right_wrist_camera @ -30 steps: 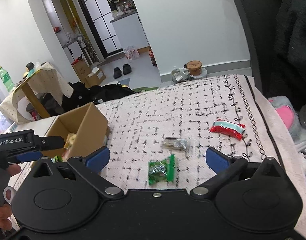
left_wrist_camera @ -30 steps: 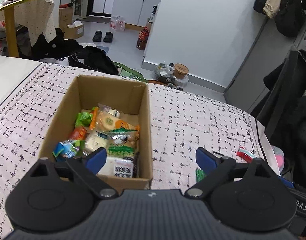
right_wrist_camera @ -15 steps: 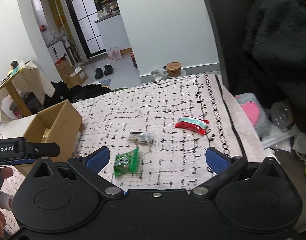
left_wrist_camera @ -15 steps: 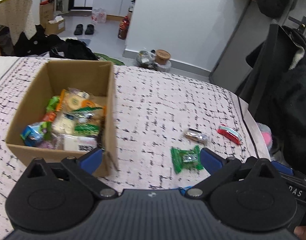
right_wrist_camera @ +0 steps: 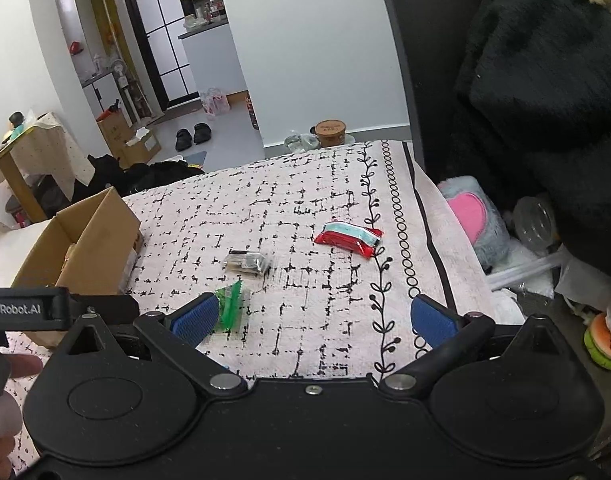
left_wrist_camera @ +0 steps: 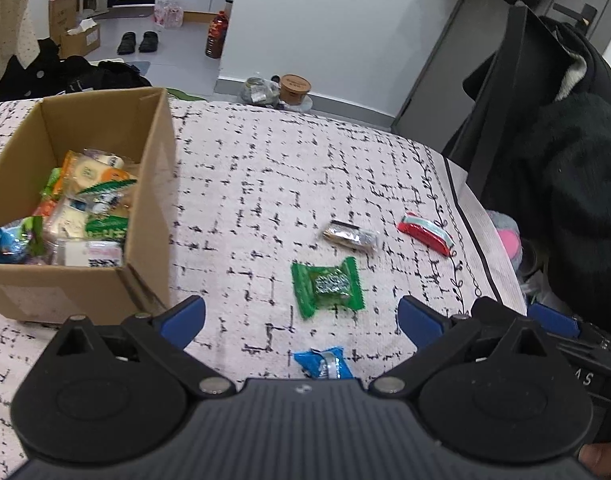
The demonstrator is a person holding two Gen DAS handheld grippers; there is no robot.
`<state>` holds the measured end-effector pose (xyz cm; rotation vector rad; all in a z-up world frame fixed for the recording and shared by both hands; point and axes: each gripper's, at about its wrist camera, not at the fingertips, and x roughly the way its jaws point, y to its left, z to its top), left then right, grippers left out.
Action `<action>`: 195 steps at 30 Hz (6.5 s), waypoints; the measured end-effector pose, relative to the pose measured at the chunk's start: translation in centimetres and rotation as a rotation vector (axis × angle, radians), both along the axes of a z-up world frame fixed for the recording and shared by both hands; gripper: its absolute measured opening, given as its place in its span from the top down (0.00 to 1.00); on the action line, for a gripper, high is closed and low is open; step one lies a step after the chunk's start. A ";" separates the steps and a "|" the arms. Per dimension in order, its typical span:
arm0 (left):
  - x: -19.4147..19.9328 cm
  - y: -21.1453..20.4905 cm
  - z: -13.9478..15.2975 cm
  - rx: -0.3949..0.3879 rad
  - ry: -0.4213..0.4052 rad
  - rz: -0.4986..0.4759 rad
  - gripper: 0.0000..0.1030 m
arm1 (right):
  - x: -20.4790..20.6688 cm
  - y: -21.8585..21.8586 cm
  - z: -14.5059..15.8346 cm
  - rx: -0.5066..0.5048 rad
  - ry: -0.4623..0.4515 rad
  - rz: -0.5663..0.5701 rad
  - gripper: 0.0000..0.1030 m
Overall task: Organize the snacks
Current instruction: 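Grasp the green candy with the left tool while the right tool grasps the red-white bar, then carry the green candy and red-white bar over the cardboard box, then open both tools to drop the green candy and red-white bar into the box, then move both tools back over the blue candy and clear-wrapped bar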
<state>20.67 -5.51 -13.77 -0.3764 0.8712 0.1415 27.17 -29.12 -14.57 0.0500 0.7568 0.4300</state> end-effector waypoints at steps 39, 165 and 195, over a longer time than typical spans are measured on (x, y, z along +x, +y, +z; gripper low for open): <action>6.5 -0.1 -6.5 -0.124 0.014 -0.001 0.66 | 5.8 2.4 -3.7 -0.088 -0.026 0.009 0.43; -0.7 20.9 4.8 0.053 -0.139 0.348 0.58 | 3.6 25.9 4.4 0.165 -0.125 0.359 0.62; -0.1 13.4 4.1 0.048 -0.102 0.215 0.15 | 2.0 12.6 3.8 0.161 -0.069 0.172 0.18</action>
